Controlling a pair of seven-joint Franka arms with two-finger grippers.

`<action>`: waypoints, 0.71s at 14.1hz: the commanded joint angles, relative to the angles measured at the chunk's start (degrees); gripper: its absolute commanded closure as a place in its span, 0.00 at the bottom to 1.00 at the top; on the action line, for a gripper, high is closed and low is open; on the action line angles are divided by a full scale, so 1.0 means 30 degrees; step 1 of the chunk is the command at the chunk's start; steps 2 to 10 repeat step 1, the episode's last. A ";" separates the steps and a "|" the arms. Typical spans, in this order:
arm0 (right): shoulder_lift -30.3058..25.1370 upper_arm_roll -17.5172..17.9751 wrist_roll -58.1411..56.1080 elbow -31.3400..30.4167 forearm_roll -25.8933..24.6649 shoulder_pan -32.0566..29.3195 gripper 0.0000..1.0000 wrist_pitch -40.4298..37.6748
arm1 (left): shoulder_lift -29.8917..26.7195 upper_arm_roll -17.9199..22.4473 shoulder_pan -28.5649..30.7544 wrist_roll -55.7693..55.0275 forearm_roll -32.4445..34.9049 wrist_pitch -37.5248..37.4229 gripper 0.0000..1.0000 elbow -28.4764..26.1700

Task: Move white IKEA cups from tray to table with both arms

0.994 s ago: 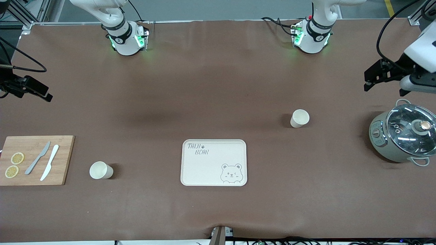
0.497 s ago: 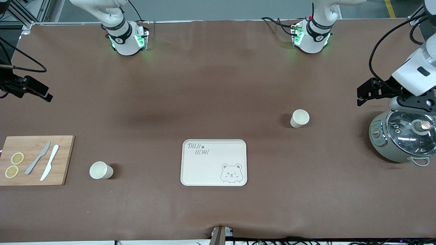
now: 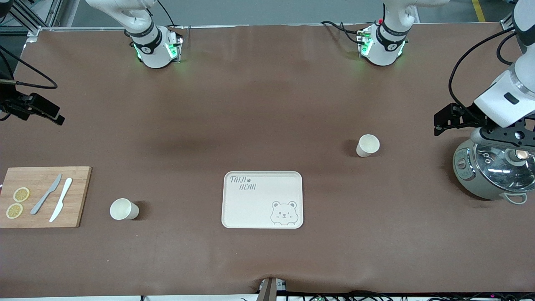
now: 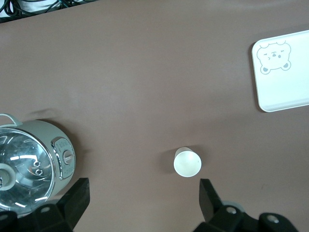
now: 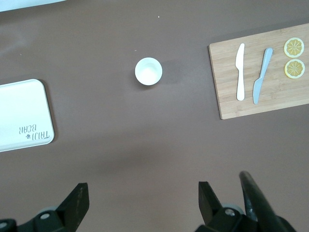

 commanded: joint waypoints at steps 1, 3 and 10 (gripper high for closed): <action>-0.0456 0.0169 0.0188 -0.0438 -0.0242 -0.0161 0.00 0.0046 | 0.0048 0.0055 -0.0002 0.0255 -0.0270 0.0222 0.00 0.0134; -0.0456 0.0169 0.0188 -0.0438 -0.0242 -0.0161 0.00 0.0046 | 0.0048 0.0055 -0.0002 0.0255 -0.0270 0.0222 0.00 0.0134; -0.0456 0.0169 0.0188 -0.0438 -0.0242 -0.0161 0.00 0.0046 | 0.0048 0.0055 -0.0002 0.0255 -0.0270 0.0222 0.00 0.0134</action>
